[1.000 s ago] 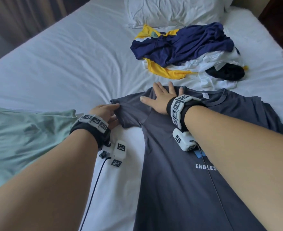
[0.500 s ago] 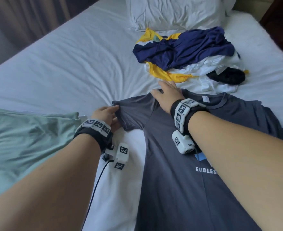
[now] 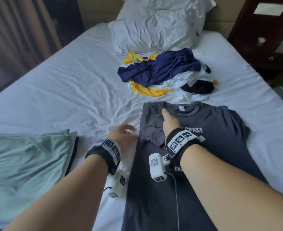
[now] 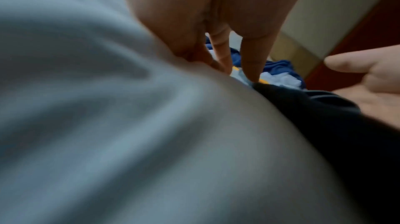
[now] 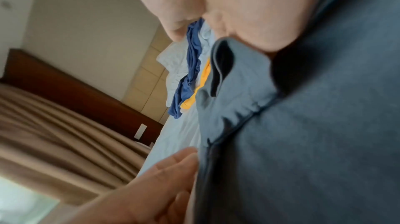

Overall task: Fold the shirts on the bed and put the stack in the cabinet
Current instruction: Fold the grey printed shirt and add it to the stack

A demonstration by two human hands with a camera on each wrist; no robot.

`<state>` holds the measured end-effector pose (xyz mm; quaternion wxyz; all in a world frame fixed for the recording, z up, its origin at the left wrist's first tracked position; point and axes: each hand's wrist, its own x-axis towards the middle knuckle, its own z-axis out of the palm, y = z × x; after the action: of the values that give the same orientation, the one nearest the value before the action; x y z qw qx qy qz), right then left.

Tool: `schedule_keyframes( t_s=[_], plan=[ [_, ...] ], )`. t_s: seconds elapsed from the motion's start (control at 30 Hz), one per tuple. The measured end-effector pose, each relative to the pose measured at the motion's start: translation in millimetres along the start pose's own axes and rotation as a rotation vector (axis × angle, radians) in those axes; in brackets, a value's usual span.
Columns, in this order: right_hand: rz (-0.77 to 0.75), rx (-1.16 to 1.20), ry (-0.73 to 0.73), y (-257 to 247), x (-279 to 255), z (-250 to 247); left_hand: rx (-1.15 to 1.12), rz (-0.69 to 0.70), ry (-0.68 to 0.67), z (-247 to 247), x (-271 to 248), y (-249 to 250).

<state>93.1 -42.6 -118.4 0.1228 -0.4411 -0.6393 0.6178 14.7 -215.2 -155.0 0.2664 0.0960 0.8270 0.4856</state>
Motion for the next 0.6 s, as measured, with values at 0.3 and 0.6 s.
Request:
schedule_keyframes(
  t_s=[0.3, 0.6],
  plan=[
    [-0.337, -0.917, 0.032, 18, 2, -4, 0.182, -0.092, -0.010, 15, 22, 0],
    [-0.478, -0.977, 0.219, -1, 11, -34, 0.199, -0.151, -0.058, 14, 26, 2]
  ],
)
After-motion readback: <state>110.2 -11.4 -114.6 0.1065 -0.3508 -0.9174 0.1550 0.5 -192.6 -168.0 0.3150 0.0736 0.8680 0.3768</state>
